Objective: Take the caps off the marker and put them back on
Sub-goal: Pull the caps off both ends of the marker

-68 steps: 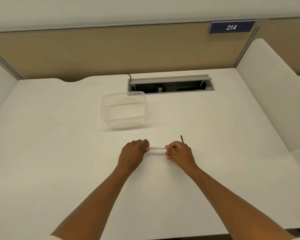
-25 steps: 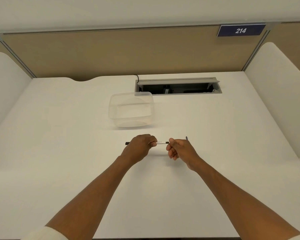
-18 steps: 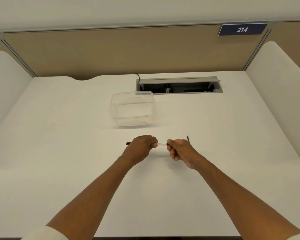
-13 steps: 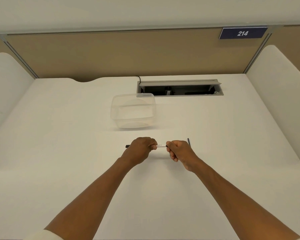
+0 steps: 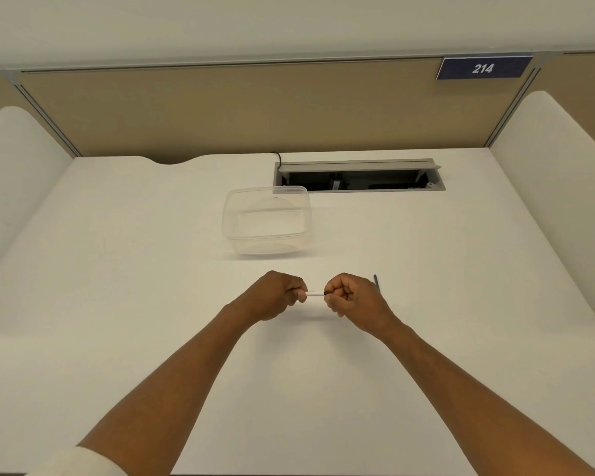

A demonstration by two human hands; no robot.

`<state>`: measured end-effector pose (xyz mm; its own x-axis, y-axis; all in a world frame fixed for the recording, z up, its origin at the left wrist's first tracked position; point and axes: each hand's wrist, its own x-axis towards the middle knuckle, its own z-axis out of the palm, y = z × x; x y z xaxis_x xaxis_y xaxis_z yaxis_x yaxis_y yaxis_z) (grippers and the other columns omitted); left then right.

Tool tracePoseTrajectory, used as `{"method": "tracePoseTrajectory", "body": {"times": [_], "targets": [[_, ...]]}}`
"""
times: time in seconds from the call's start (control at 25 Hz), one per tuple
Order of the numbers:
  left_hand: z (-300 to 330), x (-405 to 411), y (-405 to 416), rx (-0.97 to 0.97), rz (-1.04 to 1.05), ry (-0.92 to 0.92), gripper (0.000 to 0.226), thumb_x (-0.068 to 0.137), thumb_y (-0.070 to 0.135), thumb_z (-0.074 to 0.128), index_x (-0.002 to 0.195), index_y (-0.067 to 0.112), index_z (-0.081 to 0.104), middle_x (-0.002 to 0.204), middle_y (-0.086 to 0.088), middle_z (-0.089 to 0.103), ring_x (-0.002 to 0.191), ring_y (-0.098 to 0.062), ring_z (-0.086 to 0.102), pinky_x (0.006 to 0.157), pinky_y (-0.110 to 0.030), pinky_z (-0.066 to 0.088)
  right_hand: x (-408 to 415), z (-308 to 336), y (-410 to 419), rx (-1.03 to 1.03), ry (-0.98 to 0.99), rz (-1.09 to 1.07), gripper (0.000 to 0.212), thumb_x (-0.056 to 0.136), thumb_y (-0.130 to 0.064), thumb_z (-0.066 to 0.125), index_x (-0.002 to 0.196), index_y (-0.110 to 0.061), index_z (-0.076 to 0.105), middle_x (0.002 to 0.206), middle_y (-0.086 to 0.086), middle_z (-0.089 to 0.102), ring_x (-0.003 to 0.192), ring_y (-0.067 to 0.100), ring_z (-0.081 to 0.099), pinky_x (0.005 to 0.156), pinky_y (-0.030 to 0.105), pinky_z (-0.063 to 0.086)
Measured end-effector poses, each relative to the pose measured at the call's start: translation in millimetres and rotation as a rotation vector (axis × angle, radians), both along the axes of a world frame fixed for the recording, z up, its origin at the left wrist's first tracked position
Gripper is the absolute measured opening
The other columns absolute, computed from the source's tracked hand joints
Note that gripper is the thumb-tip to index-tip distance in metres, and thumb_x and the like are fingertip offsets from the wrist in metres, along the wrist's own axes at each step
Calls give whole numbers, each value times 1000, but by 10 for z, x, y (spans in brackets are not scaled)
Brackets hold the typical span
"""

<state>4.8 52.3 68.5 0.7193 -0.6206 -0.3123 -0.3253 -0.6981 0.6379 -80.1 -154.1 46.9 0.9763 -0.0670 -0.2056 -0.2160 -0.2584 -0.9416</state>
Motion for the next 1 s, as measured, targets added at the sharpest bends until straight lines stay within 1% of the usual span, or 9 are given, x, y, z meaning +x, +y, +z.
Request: {"method": "tracePoseTrajectory", "body": {"times": [0.08, 0.16, 0.24, 0.36, 0.52, 0.72, 0.8, 0.92, 1.0], "targets": [[-1, -6, -6, -2, 2, -30, 25, 96, 20, 50, 77, 31, 64, 69, 7, 60, 62, -10, 47, 57, -27, 39, -22, -8, -2, 68, 34, 17, 8, 86, -7, 70, 93, -8, 68, 80, 20, 71, 65, 21, 64, 65, 33, 56], [3, -11, -22, 5, 1, -65, 26, 96, 20, 50, 76, 33, 62, 69, 7, 60, 63, -11, 48, 59, -33, 41, -42, -13, -2, 111, 82, 12, 10, 90, -13, 70, 96, -5, 68, 83, 19, 73, 67, 22, 67, 64, 31, 57], [12, -17, -43, 17, -7, -100, 25, 96, 20, 50, 77, 32, 61, 70, 8, 60, 66, -11, 50, 63, -38, 46, -43, -14, -6, 133, 127, -18, 24, 97, -25, 62, 90, -3, 69, 77, 14, 73, 64, 22, 66, 59, 29, 54], [41, -48, -85, 21, -27, -142, 22, 97, 17, 49, 84, 23, 66, 75, 7, 62, 70, -12, 51, 65, -36, 45, -19, -1, -16, 153, 177, -56, 38, 101, -33, 55, 79, -5, 69, 67, 11, 68, 56, 22, 60, 50, 27, 48], [42, -63, -98, 10, -19, -150, 22, 98, 19, 48, 86, 22, 67, 77, 6, 62, 74, -15, 55, 68, -39, 47, 4, 9, -24, 130, 154, -81, 31, 97, -23, 59, 75, -5, 68, 64, 10, 67, 56, 23, 57, 49, 27, 46], [89, -86, -101, 7, 6, -150, 22, 98, 18, 49, 88, 20, 68, 79, 4, 63, 76, -17, 55, 66, -35, 45, 16, 10, -47, 156, 110, -98, 4, 88, -7, 66, 86, -6, 69, 73, 9, 71, 60, 19, 62, 55, 28, 51], [112, -96, -109, -2, 13, -162, 21, 98, 17, 49, 89, 18, 68, 80, 3, 63, 77, -18, 56, 66, -34, 44, 15, 11, -51, 184, 105, -95, 6, 84, -3, 68, 90, -5, 69, 74, 10, 69, 62, 20, 64, 57, 28, 52], [113, -108, -104, -2, 16, -176, 21, 98, 16, 49, 90, 16, 69, 81, 1, 64, 79, -19, 57, 67, -32, 43, 6, 34, -51, 243, 140, -88, 7, 90, -10, 69, 92, -4, 69, 79, 12, 71, 61, 21, 65, 56, 27, 53], [110, -120, -102, -3, 13, -176, 21, 98, 17, 49, 91, 16, 69, 80, 4, 63, 79, -18, 57, 68, -32, 44, 9, 47, -51, 241, 164, -91, 19, 96, -21, 63, 89, -4, 69, 78, 11, 72, 60, 21, 63, 53, 27, 51]]}}
